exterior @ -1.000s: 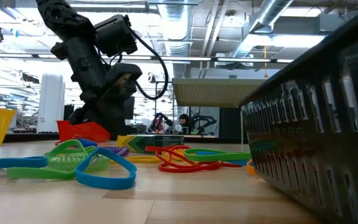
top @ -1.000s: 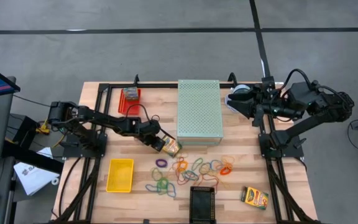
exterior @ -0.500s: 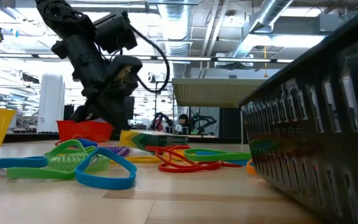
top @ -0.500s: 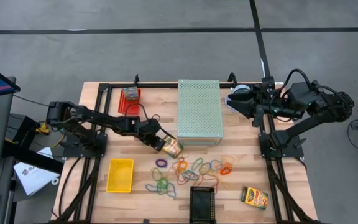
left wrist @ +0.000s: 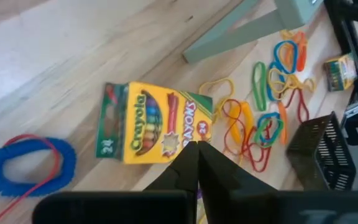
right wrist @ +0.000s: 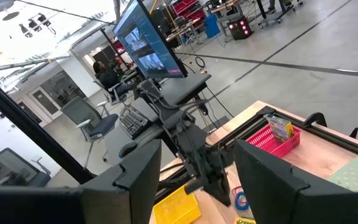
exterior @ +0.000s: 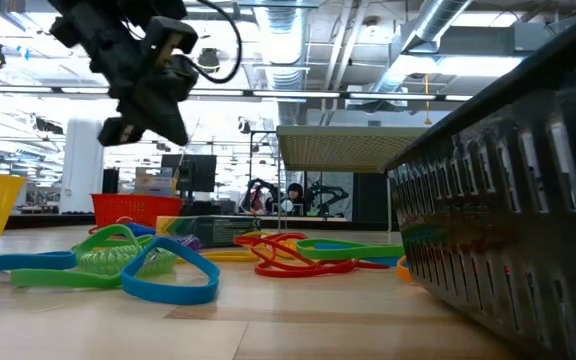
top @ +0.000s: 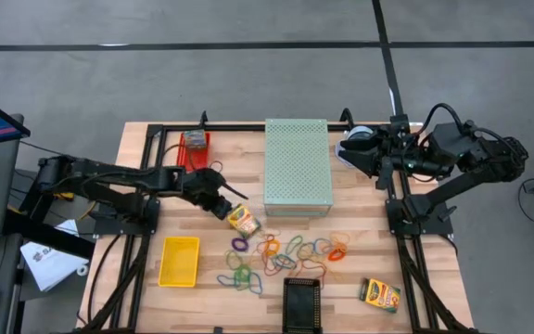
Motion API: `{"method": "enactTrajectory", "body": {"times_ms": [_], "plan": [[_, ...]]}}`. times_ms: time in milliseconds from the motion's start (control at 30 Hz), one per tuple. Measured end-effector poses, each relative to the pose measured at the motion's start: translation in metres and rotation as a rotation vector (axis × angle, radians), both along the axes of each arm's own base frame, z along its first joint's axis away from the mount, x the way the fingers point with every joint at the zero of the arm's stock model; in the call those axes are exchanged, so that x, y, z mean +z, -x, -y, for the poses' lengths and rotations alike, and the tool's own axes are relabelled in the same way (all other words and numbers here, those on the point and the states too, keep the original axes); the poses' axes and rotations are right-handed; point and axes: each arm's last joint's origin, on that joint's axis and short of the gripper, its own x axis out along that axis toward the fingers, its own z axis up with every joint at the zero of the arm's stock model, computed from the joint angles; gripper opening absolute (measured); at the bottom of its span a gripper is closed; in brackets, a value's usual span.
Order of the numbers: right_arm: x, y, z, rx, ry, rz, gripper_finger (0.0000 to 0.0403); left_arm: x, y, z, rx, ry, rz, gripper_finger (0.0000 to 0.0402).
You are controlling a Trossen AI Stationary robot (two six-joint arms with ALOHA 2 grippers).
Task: Pick & Place Office Desk Supplies
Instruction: Put the crayon box into the red bin
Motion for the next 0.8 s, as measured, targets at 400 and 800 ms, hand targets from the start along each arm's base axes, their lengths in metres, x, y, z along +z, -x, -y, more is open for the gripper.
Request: {"method": "enactTrajectory", "body": {"times_ms": [400, 800], "plan": [[0.0, 0.0, 0.0, -0.003, 0.005, 0.002, 0.0201, -0.017, -0.005, 0.0, -0.034, 0.053, -0.097, 0.0107], [-0.001, -0.002, 0.0, -0.023, 0.007, -0.003, 0.0201, -0.039, -0.02, -0.003, -0.053, -0.029, -0.141, 0.0155]]}}
